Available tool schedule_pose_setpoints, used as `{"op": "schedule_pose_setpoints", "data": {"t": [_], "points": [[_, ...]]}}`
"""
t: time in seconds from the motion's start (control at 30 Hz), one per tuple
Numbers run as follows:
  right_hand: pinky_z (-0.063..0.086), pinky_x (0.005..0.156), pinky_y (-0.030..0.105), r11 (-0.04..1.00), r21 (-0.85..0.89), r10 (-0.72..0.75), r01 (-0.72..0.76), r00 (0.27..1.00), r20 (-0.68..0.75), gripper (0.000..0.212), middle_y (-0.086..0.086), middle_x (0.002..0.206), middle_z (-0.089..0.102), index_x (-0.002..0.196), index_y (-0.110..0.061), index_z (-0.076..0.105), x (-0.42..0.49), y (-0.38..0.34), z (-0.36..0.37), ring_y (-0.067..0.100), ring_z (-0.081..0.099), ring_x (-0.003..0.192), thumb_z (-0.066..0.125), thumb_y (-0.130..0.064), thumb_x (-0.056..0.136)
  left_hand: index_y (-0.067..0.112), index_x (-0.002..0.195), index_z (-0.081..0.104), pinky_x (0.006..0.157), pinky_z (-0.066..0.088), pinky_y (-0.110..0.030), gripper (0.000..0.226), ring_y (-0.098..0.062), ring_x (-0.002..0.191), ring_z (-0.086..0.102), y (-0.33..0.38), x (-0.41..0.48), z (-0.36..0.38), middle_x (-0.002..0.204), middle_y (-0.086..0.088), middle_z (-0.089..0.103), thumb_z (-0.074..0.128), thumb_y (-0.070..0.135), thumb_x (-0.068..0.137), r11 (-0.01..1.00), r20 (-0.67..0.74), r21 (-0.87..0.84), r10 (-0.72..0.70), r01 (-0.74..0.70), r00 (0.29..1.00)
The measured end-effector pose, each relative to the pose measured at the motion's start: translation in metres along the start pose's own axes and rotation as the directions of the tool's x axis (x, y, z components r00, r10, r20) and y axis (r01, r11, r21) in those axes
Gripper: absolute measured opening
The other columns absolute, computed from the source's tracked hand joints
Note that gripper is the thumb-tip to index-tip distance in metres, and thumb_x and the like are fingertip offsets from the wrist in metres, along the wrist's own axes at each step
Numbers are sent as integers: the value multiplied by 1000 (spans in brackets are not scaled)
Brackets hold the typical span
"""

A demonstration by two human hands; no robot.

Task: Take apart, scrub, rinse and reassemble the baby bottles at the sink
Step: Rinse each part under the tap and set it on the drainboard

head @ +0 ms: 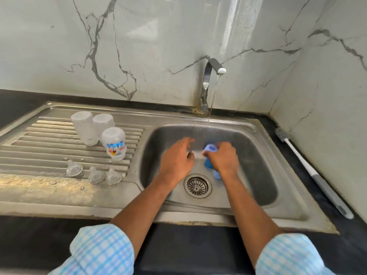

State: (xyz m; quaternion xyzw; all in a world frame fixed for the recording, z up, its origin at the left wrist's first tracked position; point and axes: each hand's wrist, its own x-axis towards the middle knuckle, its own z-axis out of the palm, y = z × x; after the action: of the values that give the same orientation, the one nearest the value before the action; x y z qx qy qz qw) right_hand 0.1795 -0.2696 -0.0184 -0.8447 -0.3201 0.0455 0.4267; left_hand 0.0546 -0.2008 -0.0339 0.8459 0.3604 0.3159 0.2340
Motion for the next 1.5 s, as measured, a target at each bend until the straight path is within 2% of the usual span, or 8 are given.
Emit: {"op": "schedule_pose_setpoints", "data": {"t": [0.1,0.23,0.37,0.5,0.63,0.93,1.17,1.5], "points": [[47,80,28,973,102,-168,207,937,-306,31,2,106,68,110,-15,67,2,-7,3,18,62,100,75,-29,83,23,133,55,93,48,-33,41,-16,116,60,-6,3,2,128,3,63,59,21,93,1000,0,21,-7,7,1000],[53,79,32,999,29,41,-40,999,-17,32,9,98,72,102,-13,72,2,4,9,26,68,96,78,-32,77,22,135,53,94,48,-35,43,-20,117,59,-11,4,4,130,0,62,59,18,93,1000,20,22,-19,19,1000],[47,89,21,927,173,-241,332,883,-403,35,-4,105,67,115,-10,67,3,-11,1,8,61,99,75,-27,85,22,133,55,95,49,-35,39,-17,118,59,-13,7,3,130,2,62,60,21,94,1000,-2,6,-26,26,1000],[55,80,34,994,-87,82,-68,982,171,41,4,95,73,107,-11,72,2,7,13,21,69,89,81,-35,75,22,134,55,95,49,-37,43,-20,116,59,-13,6,4,130,0,62,62,17,92,1000,28,-7,-26,26,999],[52,82,30,986,161,-51,44,998,38,49,-3,92,66,115,-11,68,-8,-12,9,14,65,89,86,-29,73,19,133,58,96,49,-35,46,-17,114,61,-8,2,-3,130,-1,62,66,11,88,995,24,-95,-6,8,1000],[53,72,30,911,370,-308,180,895,323,6,1,77,73,86,-20,76,-49,-44,13,1,62,70,71,-18,85,28,109,75,82,48,-21,28,-10,91,63,-20,-31,-64,102,4,67,75,18,83,989,-25,-145,-18,14,1000],[54,95,35,909,379,-377,175,735,563,43,12,108,73,121,-2,68,-91,-69,49,15,69,96,75,4,78,31,103,73,69,42,-26,37,-5,70,63,-55,-90,-142,92,13,72,87,20,70,955,-3,41,-295,295,956],[41,74,9,878,219,-454,426,596,662,34,1,103,75,112,-14,75,-115,-84,69,4,62,87,78,-9,78,38,124,56,76,45,-31,65,-11,80,62,-69,-118,-160,93,24,66,86,17,70,911,57,166,-391,378,918]]}}
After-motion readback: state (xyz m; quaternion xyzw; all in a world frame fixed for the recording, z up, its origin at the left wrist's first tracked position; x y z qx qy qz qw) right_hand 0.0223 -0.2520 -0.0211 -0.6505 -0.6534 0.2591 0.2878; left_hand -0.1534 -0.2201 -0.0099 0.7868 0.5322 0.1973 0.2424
